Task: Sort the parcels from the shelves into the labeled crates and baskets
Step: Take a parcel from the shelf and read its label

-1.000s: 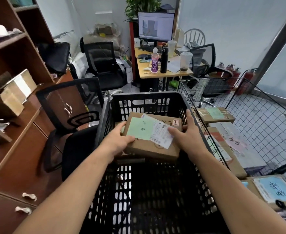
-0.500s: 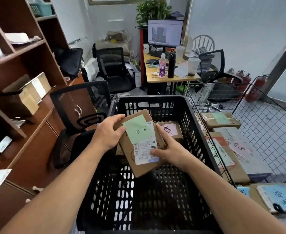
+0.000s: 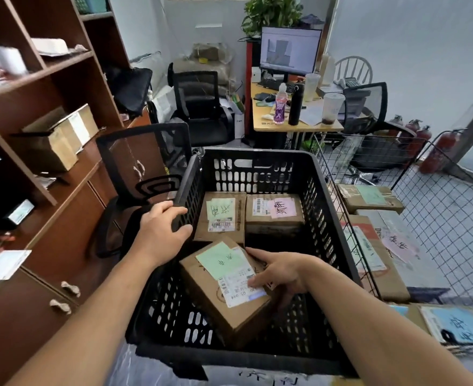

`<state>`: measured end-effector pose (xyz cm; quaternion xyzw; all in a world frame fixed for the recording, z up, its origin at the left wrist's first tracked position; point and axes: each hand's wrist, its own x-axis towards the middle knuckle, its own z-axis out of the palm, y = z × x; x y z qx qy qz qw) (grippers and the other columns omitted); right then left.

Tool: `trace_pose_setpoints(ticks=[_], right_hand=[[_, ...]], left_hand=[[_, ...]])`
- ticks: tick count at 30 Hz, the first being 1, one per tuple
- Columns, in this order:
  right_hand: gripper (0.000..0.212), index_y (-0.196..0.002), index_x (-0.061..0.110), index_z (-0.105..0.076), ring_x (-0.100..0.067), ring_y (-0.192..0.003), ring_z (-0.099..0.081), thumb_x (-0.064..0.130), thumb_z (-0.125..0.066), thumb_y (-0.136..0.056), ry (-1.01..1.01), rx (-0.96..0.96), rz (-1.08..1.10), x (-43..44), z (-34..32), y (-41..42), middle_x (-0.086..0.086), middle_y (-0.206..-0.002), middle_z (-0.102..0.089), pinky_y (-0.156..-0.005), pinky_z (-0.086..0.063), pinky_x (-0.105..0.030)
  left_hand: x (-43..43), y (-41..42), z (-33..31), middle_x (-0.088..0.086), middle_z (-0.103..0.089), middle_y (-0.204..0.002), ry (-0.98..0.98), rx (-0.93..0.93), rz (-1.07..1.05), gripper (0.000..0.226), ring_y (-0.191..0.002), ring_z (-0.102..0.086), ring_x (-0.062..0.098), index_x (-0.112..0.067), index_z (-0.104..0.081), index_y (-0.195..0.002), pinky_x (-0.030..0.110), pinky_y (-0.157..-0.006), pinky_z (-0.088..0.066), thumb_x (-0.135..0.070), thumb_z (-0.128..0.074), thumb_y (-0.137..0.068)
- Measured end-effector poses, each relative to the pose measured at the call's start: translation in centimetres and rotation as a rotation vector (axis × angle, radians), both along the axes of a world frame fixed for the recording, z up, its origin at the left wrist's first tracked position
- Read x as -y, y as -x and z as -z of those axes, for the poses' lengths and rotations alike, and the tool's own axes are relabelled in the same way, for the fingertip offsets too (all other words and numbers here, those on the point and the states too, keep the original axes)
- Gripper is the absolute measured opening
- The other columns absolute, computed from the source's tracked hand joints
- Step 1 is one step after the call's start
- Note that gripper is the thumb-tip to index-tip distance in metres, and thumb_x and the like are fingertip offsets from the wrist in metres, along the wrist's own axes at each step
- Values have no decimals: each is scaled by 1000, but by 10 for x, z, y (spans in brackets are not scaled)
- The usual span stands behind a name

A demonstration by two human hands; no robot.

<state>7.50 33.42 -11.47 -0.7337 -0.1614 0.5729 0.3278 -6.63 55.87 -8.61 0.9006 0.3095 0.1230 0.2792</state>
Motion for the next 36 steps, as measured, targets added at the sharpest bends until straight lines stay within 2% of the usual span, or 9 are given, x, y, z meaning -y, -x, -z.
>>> trace_pose_setpoints(ticks=[3,7,11,14,17,22,27,31,36], right_hand=[[97,-161,41,-9,-26,-120,-56,6,-69,-94,47,51,63,-9,22,13,-5,-153,-44,-89,-57,-48],[96,-163,28,-5,-22,-120,-54,9,-70,-94,72,222,109,-21,44,39,-8,-153,-47,-92,-52,-34],[100,-162,28,-2,-20,-126,-58,4,-70,-92,-14,120,128,-28,65,53,-6,-145,-58,-93,-53,-28],[108,-162,34,0,-18,-121,-63,3,-73,-90,-87,60,193,-26,82,50,-3,-139,-63,-95,-55,-29],[113,-161,44,-1,-15,-112,-69,1,-75,-87,-101,43,240,-29,93,48,1,-128,-68,-102,-54,-40],[110,-157,51,0,-13,-101,-72,1,-71,-90,-95,-9,251,-38,101,57,5,-119,-67,-85,-62,-33],[103,-153,60,-4,-16,-98,-75,8,-70,-93,-92,98,418,-48,110,53,2,-126,-67,-87,-62,-44],[102,-156,54,-3,-15,-95,-74,7,-69,-94,-76,132,420,-58,112,46,0,-130,-67,-80,-63,-37],[104,-156,54,0,-17,-96,-75,13,-72,-93,-60,126,366,-56,111,43,0,-129,-67,-84,-63,-40]], left_hand=[[2,7,5,0,-36,-153,20,-13,-21,38,-140,-32,23,-26,-60,-130,37,-115,-27,-31,-63,-92],[4,9,7,-1,-38,-152,15,2,-43,37,-139,-35,21,-25,-62,-128,35,-114,-28,-31,-63,-92],[5,9,7,-2,-39,-152,-5,5,-52,36,-140,-35,20,-24,-63,-128,35,-115,-27,-31,-61,-93],[5,9,6,-1,-39,-152,-8,7,-47,35,-140,-35,21,-24,-63,-127,37,-115,-28,-30,-60,-93],[5,7,4,-2,-37,-152,2,12,-43,36,-139,-36,20,-23,-63,-128,34,-113,-29,-30,-59,-94],[4,7,5,-4,-33,-152,29,20,-9,36,-139,-33,16,-25,-61,-129,23,-107,-25,-30,-58,-94],[3,9,5,-4,-29,-151,57,32,20,38,-139,-31,14,-24,-59,-132,21,-103,-24,-31,-58,-94],[3,9,5,-4,-29,-152,47,34,26,38,-140,-31,15,-24,-59,-132,22,-104,-25,-31,-58,-94],[7,10,4,-3,-27,-155,27,24,22,44,-142,-25,16,-24,-53,-138,23,-104,-24,-31,-58,-95]])
